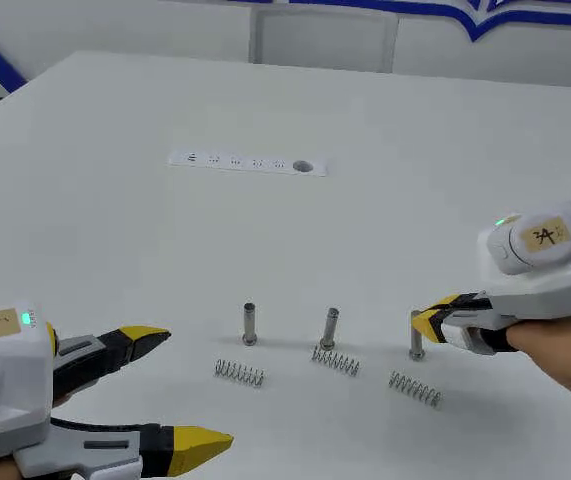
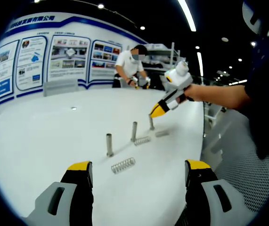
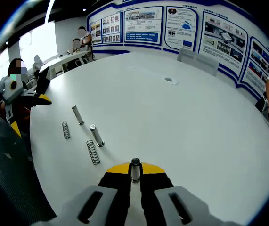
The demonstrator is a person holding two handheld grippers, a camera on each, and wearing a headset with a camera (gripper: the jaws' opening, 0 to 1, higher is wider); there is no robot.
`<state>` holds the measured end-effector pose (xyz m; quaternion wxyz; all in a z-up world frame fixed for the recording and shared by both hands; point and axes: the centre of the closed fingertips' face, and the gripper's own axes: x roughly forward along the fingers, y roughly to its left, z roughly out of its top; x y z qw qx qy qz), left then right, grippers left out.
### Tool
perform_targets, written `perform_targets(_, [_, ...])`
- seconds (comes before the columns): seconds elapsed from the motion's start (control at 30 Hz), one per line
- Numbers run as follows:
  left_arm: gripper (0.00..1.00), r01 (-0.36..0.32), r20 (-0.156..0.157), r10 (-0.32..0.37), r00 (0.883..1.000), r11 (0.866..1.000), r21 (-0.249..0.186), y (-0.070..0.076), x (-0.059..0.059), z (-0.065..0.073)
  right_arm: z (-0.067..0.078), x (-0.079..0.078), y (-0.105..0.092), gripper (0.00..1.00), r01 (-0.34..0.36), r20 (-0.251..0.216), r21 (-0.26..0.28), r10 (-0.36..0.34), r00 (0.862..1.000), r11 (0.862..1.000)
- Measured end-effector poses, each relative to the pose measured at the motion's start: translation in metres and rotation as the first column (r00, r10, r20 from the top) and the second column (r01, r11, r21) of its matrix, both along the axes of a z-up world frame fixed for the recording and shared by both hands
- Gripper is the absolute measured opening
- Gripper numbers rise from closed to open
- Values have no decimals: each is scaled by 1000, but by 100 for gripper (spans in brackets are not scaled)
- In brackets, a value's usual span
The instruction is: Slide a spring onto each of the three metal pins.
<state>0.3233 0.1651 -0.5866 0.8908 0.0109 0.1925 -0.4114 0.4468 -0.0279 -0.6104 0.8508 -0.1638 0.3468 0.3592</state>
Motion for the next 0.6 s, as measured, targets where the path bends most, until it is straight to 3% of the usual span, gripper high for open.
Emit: perform_targets(0.6, [82, 9, 1, -9, 1000, 1000, 3, -2, -3, 1, 0, -8, -8, 9, -8, 4, -13, 8, 1000, 1000])
